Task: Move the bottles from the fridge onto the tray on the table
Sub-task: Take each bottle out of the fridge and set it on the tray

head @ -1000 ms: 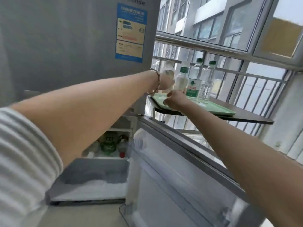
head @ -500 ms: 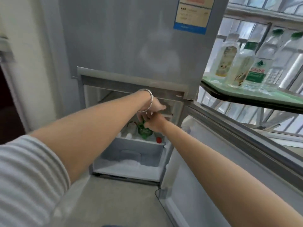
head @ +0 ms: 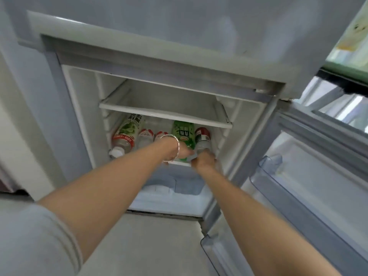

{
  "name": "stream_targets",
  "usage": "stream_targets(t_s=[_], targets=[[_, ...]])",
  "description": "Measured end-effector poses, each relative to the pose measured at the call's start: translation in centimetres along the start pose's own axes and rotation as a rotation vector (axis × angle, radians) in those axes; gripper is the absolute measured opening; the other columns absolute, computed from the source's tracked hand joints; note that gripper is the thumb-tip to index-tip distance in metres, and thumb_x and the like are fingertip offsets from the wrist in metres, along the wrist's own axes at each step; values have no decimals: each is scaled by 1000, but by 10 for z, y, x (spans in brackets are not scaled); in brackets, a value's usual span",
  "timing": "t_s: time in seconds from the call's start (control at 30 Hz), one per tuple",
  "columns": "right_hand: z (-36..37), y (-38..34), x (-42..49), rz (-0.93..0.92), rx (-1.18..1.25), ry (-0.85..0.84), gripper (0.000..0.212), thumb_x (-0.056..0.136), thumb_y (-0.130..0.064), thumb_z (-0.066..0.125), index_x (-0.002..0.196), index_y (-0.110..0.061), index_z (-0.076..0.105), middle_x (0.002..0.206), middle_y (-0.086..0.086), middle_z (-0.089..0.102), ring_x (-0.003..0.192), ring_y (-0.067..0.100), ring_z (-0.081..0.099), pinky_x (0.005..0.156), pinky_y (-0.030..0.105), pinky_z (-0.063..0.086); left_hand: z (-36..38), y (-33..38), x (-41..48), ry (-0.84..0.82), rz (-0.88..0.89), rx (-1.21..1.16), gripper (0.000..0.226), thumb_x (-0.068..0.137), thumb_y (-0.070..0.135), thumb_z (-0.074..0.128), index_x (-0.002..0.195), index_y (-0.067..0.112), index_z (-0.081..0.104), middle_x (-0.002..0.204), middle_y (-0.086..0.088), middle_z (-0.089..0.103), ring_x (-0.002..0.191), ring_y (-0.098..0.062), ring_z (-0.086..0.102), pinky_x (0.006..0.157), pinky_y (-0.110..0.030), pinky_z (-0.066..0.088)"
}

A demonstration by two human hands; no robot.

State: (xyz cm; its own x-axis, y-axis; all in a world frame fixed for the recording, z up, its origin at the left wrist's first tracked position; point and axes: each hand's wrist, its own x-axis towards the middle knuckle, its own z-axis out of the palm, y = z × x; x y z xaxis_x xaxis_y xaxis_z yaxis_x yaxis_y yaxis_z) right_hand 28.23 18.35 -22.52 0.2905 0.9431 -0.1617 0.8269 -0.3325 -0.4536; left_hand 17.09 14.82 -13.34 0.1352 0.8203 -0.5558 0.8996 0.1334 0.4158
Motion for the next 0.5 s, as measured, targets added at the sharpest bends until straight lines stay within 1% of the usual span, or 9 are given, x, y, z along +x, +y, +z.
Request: stream_targets(t_s=[0.07, 0.1, 0.13, 0.17, 0.2, 0.27, 0.33, 0.4, 0.5], targets=[[6, 5, 9, 49, 8, -11, 56, 89, -22, 61, 139, -7, 38, 136, 17, 50, 124, 34, 51, 101, 37, 43, 1, -6, 9, 29, -4, 83, 55, 100, 44, 30, 145, 14, 36, 151, -5, 38, 127, -27, 50, 105, -38, 44], [9, 6, 10, 47, -7, -36, 59, 92, -24, 59, 142, -8, 32, 140, 19, 44, 127, 36, 47, 103, 39, 41, 0, -9, 9, 59, -2, 64, 50, 101, 37, 32, 144, 12, 38, 150, -7, 40, 130, -28, 47, 107, -38, 41], [12, 6, 12, 47, -12, -48, 61, 93, -26, 57, 144, -9, 29, 143, 21, 39, 129, 38, 44, 104, 41, 40, 0, -12, 12, 74, -1, 37, 48, 102, 34, 34, 144, 11, 38, 148, -8, 41, 132, -28, 44, 109, -38, 40], [17, 6, 17, 38, -13, -49, 62, 93, -28, 57, 145, -12, 28, 144, 22, 35, 130, 40, 42, 104, 42, 40, 0, -16, 14, 65, 6, 17, 50, 101, 36, 35, 145, 13, 35, 149, -7, 40, 133, -28, 42, 109, -39, 40], [19, 7, 17, 45, -17, -53, 61, 93, -29, 57, 145, -14, 28, 144, 22, 34, 129, 40, 42, 103, 43, 40, 1, -20, 20, 40, 9, -1, 51, 100, 39, 35, 146, 17, 34, 149, -6, 40, 133, -27, 42, 108, -40, 41], [23, 10, 17, 58, -36, -71, 57, 93, -24, 56, 143, -16, 31, 142, 21, 35, 127, 38, 45, 100, 40, 42, 4, -28, 32, 21, 15, -33, 50, 99, 40, 37, 143, 18, 37, 145, -6, 45, 129, -25, 46, 105, -40, 44], [28, 15, 15, 22, -70, -52, 50, 94, -17, 51, 142, -14, 37, 141, 21, 37, 125, 37, 46, 100, 39, 42, 5, -32, 33, 45, 23, -57, 50, 98, 40, 39, 140, 15, 42, 142, -7, 48, 125, -25, 49, 102, -38, 46], [30, 19, 7, -60, -156, -8, 47, 95, -12, 45, 142, -15, 40, 140, 22, 38, 124, 39, 46, 100, 41, 41, 7, -34, 33, 73, 25, -57, 50, 98, 39, 39, 140, 12, 43, 141, -8, 49, 123, -26, 50, 100, -36, 46], [30, 21, -16, -143, -264, 48, 46, 97, -18, 45, 142, -14, 36, 140, 21, 41, 120, 37, 48, 92, 38, 41, 6, -30, 23, 82, 41, -26, 49, 97, 37, 39, 139, 11, 44, 139, -9, 49, 122, -28, 51, 101, -38, 47]])
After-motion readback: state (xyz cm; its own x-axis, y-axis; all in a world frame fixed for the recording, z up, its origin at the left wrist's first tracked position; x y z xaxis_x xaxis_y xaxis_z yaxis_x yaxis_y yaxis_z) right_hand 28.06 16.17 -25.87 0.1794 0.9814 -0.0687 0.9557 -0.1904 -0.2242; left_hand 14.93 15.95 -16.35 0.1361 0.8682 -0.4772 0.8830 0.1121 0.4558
